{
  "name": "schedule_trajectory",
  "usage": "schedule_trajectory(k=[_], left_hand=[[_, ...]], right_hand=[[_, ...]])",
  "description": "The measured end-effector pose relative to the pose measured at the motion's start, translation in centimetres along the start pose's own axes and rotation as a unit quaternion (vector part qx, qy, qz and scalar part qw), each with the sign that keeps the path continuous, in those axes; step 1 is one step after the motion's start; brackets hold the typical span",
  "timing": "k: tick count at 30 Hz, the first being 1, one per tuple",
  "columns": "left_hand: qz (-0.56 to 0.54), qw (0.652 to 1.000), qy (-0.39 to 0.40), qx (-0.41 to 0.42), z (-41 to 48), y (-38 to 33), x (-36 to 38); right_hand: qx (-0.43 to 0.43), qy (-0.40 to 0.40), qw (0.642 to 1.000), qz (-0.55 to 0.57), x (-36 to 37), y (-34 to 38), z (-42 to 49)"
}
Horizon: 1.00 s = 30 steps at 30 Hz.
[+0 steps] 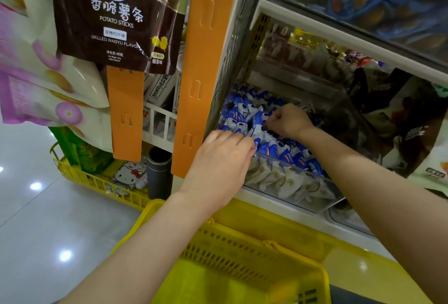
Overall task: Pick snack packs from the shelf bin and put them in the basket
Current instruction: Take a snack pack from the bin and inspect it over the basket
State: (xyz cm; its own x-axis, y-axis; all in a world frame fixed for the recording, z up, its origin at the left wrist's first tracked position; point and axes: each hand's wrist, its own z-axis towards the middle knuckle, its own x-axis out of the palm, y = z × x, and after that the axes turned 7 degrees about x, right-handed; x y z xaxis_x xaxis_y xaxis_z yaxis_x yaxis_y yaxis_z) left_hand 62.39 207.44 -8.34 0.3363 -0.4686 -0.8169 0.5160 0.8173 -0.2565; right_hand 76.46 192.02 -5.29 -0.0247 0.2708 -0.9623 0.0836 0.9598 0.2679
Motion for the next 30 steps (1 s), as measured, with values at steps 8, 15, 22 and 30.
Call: schedule_trajectory(k=[8,15,22,30], left_hand=[[-0.079,0.996,-0.042,-0.01,-0.5,-2.0,-0.6],[-0.291,0.942,-0.085,-0.146,-2.5,-5.1,-1.2],[-0.547,0.757,0.003,-0.357,-7.1,-6.0,0.2],[-0.569,0.693,0.101,-0.431,-12.4,-7.4,3.7]], right_hand=[[-0.086,-0.25,0.952,0.153,-3.3,-1.5,-5.0],[-0.188,-0.228,0.886,0.356,-2.8,-2.6,-15.6],[-0.074,-0.063,0.891,0.443,4.5,-5.1,-22.6],[0.138,0.23,0.79,0.552,10.1,-6.3,-25.2]])
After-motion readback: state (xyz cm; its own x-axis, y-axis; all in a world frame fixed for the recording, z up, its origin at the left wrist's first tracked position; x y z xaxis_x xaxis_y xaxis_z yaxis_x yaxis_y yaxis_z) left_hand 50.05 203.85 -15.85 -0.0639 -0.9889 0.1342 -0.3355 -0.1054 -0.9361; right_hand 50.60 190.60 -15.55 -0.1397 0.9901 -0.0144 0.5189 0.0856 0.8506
